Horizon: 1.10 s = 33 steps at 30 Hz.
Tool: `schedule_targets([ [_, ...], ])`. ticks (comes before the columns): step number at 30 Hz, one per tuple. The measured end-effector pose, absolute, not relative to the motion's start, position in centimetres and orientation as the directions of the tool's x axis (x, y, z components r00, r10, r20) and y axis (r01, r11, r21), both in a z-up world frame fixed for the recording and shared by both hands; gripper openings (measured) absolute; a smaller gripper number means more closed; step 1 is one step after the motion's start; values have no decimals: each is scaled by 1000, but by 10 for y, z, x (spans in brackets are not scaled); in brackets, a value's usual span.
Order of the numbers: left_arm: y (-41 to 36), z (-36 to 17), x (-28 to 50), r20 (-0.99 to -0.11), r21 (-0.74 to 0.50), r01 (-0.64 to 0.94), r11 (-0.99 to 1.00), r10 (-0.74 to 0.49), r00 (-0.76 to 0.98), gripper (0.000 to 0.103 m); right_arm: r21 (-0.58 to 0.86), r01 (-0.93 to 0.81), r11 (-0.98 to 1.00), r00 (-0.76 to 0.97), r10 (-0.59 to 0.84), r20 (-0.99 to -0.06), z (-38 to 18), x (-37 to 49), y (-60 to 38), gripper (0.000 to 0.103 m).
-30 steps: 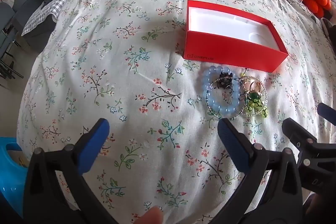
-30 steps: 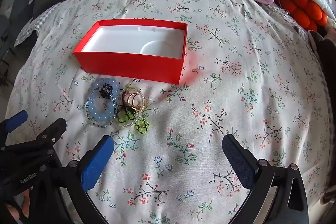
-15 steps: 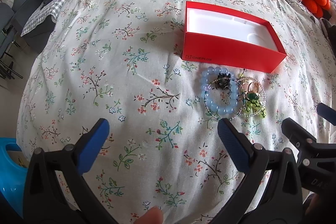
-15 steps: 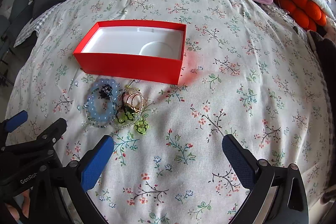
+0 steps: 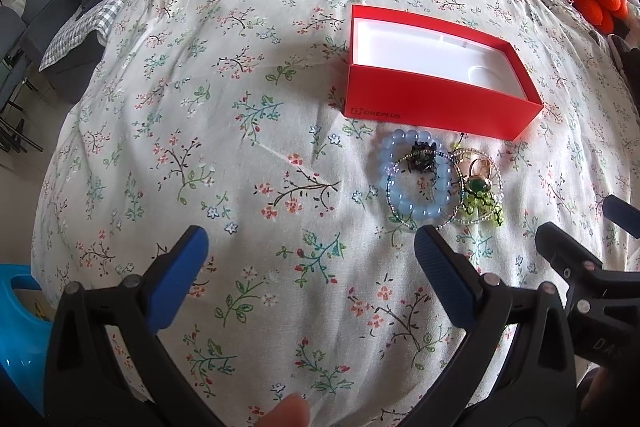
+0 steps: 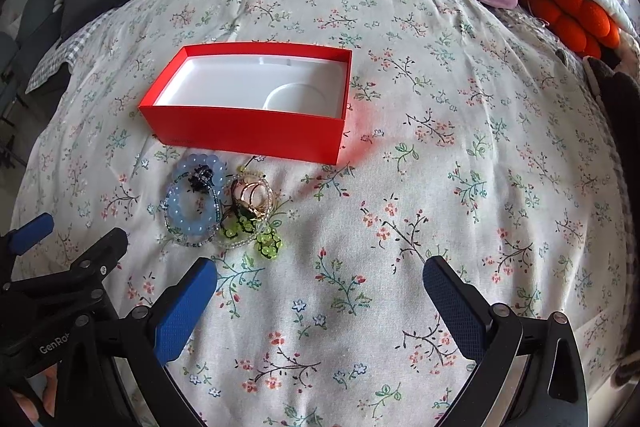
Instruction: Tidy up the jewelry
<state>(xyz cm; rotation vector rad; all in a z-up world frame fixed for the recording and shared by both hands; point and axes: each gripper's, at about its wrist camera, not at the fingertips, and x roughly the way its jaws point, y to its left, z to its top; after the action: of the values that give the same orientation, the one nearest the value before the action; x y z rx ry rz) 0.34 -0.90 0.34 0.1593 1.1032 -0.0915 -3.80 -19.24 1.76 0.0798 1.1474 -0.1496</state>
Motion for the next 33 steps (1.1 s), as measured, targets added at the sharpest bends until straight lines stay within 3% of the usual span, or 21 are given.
schedule_targets([
  [14, -4, 5, 4, -900, 66, 155, 986, -8, 435, 102, -15, 163, 986, 406, -81, -910, 20, -37, -192, 103],
  [24, 11, 3, 21, -922, -108, 190, 976, -170, 348, 102, 30, 181, 983, 429, -52, -902, 26, -35, -205, 103],
  [28, 16, 1, 29, -895, -200, 209, 957, -265, 358, 95, 73, 197, 978, 425, -18, -905, 26, -31, -219, 103],
  [33, 7, -9, 37, -877, -293, 271, 917, -371, 307, 76, 133, 209, 969, 392, 41, -919, 18, -25, -230, 103],
])
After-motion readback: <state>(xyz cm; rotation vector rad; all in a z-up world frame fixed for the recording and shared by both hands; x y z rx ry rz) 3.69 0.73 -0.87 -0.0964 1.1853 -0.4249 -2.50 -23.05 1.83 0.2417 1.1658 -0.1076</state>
